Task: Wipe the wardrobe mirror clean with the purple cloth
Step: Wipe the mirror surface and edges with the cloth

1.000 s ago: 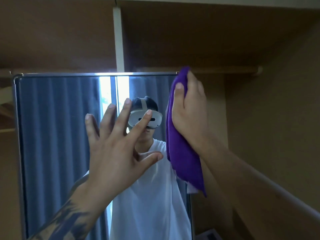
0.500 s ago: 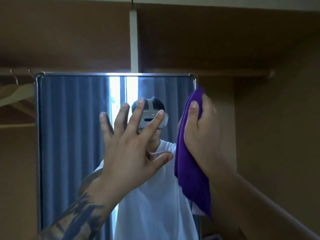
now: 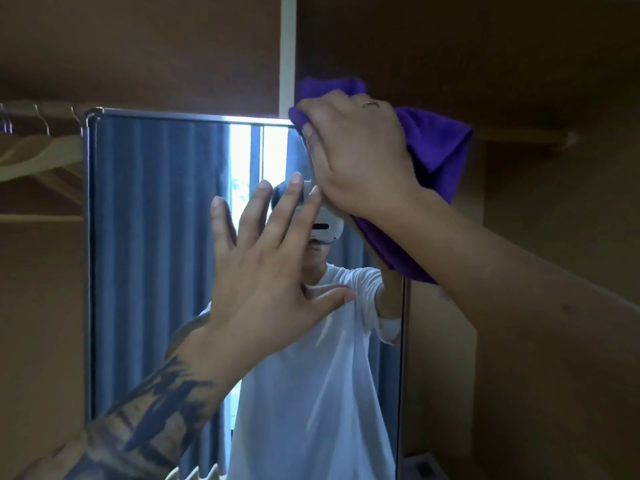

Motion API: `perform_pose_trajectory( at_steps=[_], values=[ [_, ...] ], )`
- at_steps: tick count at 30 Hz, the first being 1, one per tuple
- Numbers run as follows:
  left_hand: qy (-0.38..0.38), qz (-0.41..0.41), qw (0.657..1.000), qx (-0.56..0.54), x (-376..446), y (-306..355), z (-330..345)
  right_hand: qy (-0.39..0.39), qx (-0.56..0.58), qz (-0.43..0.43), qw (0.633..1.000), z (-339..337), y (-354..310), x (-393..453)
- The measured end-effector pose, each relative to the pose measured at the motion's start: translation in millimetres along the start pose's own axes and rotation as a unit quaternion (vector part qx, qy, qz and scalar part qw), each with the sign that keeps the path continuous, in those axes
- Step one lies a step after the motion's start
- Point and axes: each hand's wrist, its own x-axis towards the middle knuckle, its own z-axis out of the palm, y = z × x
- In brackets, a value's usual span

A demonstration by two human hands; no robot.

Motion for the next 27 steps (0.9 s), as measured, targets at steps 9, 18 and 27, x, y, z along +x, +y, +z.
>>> perform_pose_trajectory(
  at_steps=[9, 18, 27],
  values=[
    [-0.002, 0.003, 1.000, 0.000, -2, -1, 0, 0.061, 0.038, 0.054, 0.996, 0, -2, -8],
    [0.005, 0.006, 1.000, 0.001, -3, -3, 0, -0.006, 0.024, -0.024, 0.999, -5, 6, -5],
    [0.002, 0.001, 1.000, -0.013, -3, 1, -2, 0.010, -0.010, 0.022, 1.000, -9, -28, 9]
  ],
)
